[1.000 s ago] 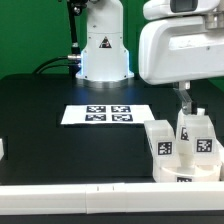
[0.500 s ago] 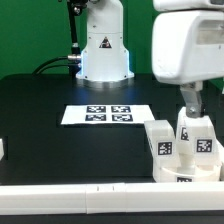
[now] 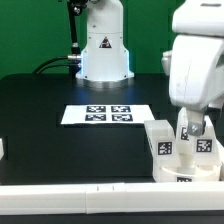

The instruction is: Assemble stool

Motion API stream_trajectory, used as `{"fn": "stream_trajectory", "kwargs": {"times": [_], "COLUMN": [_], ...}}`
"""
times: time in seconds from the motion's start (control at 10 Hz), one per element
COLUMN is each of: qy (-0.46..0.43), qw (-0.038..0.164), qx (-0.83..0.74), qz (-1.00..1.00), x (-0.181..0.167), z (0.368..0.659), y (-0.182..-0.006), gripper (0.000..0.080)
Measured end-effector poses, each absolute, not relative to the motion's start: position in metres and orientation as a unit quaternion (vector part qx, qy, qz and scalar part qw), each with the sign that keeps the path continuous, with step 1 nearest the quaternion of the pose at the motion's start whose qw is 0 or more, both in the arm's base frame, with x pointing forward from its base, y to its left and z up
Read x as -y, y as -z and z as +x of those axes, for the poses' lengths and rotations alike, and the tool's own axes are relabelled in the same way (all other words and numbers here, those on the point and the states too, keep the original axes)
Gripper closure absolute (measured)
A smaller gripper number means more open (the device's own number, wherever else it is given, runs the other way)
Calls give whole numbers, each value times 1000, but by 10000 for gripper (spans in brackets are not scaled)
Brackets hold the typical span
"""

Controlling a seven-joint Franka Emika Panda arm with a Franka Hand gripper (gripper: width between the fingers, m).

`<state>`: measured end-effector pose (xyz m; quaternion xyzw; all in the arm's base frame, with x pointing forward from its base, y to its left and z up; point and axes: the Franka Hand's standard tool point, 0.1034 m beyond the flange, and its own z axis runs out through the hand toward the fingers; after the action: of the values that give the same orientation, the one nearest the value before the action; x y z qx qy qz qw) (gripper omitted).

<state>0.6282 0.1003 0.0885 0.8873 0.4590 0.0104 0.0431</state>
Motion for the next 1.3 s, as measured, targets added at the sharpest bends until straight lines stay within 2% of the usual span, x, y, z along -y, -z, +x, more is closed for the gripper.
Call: {"fn": "stream_trajectory", "kwargs": {"times": [0.1, 0.4, 0.6, 0.7, 0.8, 1.1, 1.2, 1.3], "qy": [-13, -21, -24, -25, -27, -36, -34, -35], "qw": [47, 49, 47, 46, 45, 38, 29, 11], "qx": [-460, -430, -374, -339, -301, -123, -48, 27], "qz": [886, 901, 926, 939, 952, 991, 998, 999], "x": [-99, -99, -99, -98, -98, -99, -95, -90], "z": [629, 630, 630, 630, 630, 631, 633, 636], "y": [-80, -79, -79, -79, -79, -78, -79, -78], "gripper": [150, 150, 407, 407, 466, 466, 466, 466]}}
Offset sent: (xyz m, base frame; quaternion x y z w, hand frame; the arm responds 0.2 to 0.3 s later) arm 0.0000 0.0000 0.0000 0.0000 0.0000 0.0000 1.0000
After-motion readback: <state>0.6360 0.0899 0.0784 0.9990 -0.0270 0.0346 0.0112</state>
